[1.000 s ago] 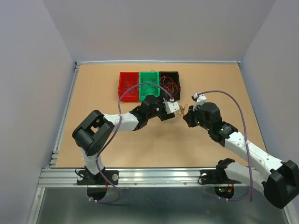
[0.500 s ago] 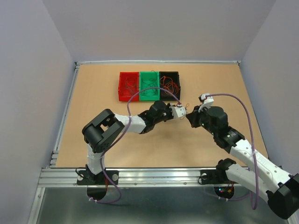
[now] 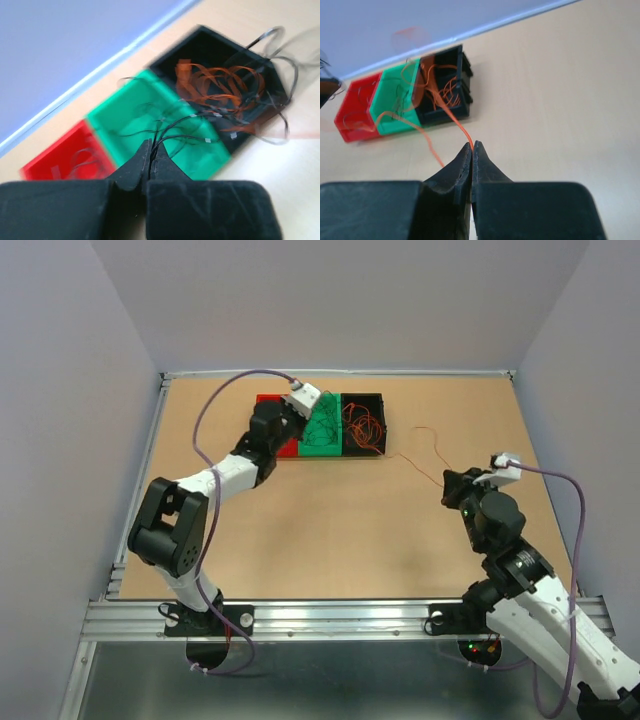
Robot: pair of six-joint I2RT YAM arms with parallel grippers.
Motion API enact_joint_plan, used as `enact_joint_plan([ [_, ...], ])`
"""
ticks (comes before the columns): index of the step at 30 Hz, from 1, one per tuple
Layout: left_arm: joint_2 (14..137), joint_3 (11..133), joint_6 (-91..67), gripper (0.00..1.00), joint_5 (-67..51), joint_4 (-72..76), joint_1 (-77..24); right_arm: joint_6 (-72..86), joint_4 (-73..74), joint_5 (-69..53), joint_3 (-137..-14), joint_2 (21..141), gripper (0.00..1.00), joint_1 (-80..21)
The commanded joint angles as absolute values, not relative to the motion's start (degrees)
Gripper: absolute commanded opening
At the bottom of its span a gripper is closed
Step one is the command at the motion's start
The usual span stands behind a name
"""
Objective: Untangle the cables
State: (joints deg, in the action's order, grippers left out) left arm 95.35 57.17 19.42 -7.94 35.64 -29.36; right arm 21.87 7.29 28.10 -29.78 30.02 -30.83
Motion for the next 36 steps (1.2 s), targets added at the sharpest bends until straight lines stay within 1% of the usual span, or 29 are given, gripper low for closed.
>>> enact_joint_plan([
  [1,91.4,61.0,10.5,0.00,-10.9,31.9,-21.0,25.0,9.0,38.8,-27.6,24.1,0.01,-31.2],
  [4,90.4,60.6,9.2,0.00,-11.5,31.9,-18.6,24.9,9.8,39.4,-26.9,18.9,0.00,-31.1],
  [7,91.0,60.9,9.7,0.00,-12.6,31.8,-18.2,24.5,10.8,37.7,-26.6,16.6,0.00,-31.1],
  [9,91.6,61.5,9.4,0.00,-15.8,31.2,-18.2,24.2,10.7,35.3,-27.1,17.4,0.01,-31.1],
  [11,91.8,62.2,8.9,0.00,-17.7,30.6,-18.2,24.3,10.8,35.5,-27.8,20.0,0.01,-31.1],
  [15,91.8,63.0,8.7,0.00,-18.5,29.4,-18.2,24.4,10.8,35.3,-28.7,24.0,0.01,-31.1],
  [20,93.7,64.8,7.8,0.00,-22.0,26.8,-18.5,24.4,10.3,34.9,-28.7,24.6,0.01,-31.2],
  [26,101.0,73.6,6.2,0.00,-20.3,13.9,-19.9,24.1,10.2,34.5,-28.2,23.1,0.01,-31.2],
  [28,102.8,75.6,5.3,0.00,-19.5,12.0,-20.3,24.0,10.2,34.5,-28.2,23.3,0.00,-31.1],
  [32,105.0,77.8,4.7,0.07,-14.7,7.9,-22.6,24.1,10.2,34.4,-28.5,24.0,0.00,-31.1],
  [33,105.4,78.1,4.7,0.14,-13.7,7.0,-23.5,24.1,10.0,34.1,-28.7,24.3,0.01,-31.1],
  [35,106.1,79.0,4.3,0.24,-11.9,6.4,-24.1,23.6,9.3,31.3,-28.9,25.8,0.01,-31.1],
  [36,106.3,79.3,4.1,0.25,-11.6,6.3,-24.1,23.2,8.5,30.1,-29.1,26.4,0.01,-31.1],
])
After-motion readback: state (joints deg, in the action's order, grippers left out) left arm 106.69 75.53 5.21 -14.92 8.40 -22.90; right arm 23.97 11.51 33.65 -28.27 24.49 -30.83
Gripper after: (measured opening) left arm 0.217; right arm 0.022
